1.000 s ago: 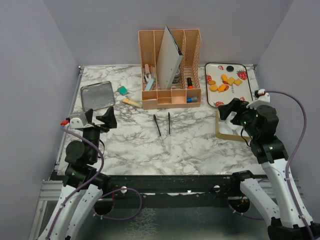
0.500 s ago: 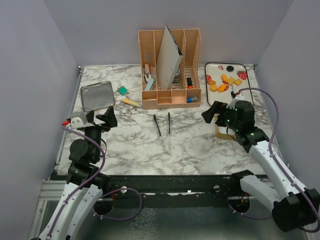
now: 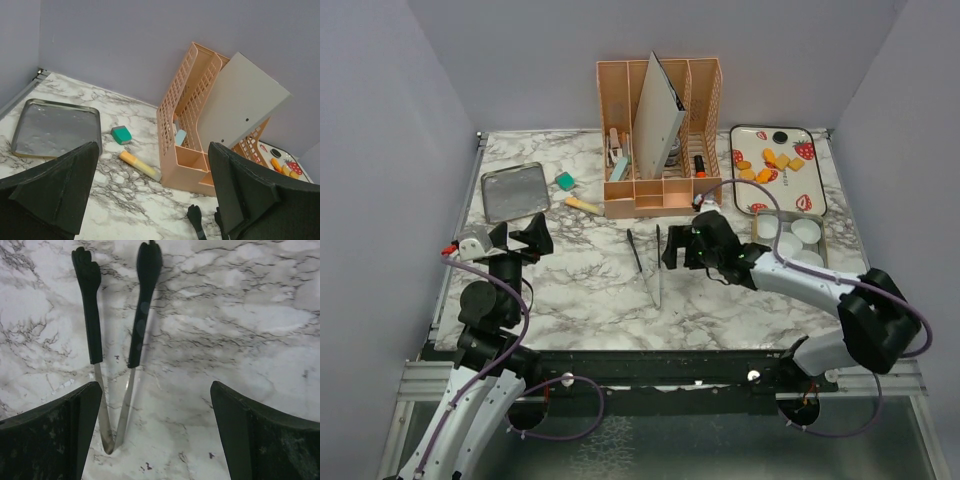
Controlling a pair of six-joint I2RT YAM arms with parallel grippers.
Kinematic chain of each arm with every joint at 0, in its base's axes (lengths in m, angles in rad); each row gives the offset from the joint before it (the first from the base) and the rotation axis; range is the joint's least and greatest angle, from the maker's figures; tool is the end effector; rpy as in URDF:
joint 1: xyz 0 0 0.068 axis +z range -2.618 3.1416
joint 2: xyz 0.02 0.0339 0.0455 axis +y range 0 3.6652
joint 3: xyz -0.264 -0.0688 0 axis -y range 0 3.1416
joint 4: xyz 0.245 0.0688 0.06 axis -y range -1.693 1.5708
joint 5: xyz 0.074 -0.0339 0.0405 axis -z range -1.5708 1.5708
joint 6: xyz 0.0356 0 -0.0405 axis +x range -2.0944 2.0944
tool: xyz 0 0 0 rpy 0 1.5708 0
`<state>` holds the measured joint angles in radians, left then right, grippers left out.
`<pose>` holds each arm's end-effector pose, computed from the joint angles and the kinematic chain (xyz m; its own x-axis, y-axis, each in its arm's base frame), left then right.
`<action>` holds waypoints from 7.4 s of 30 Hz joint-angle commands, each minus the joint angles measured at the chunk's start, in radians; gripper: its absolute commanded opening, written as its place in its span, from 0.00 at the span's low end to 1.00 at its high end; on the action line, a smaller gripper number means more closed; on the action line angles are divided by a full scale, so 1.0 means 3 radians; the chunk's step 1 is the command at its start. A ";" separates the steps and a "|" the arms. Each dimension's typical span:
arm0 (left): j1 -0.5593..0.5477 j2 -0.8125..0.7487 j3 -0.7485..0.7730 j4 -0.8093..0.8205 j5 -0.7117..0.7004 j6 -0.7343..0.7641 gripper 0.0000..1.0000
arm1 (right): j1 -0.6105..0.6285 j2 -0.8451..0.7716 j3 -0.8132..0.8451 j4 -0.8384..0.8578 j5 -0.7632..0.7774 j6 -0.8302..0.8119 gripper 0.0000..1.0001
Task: Pack the cookies
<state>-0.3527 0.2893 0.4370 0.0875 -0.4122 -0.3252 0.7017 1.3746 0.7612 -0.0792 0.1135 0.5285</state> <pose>0.1027 -0.0226 0.3091 0.2229 -0.3940 -0.8917 0.0233 0.9166 -0.3992 0.2222 0.1826 0.2106 -0.7110 0.0550 -0.7011 -0.2505 0.9117 0.3256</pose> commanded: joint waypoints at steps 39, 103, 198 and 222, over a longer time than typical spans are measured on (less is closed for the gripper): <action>-0.0021 0.1485 -0.0340 0.0005 0.1412 -0.1901 0.92 | 0.0637 0.1398 0.0587 0.0235 0.0688 0.0264 0.17; -0.0793 0.3050 -0.0241 0.1784 0.1004 -0.3271 0.00 | 0.0682 -0.0130 0.0321 0.0106 0.0261 -0.0124 0.39; -0.0793 0.3100 -0.0460 0.1769 0.1133 -0.4213 0.44 | 0.0995 0.0322 0.1181 -0.0779 -0.0145 -0.0769 0.48; -0.0793 0.2175 -0.0424 0.0838 0.0603 -0.3444 0.74 | 0.0990 -0.0033 0.1350 -0.1416 0.0452 -0.0795 0.47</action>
<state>-0.5911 1.0706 0.2863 0.5488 -0.1070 -1.4971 0.9939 1.4124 1.1095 -0.4217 0.1307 0.2947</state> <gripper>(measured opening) 0.736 0.481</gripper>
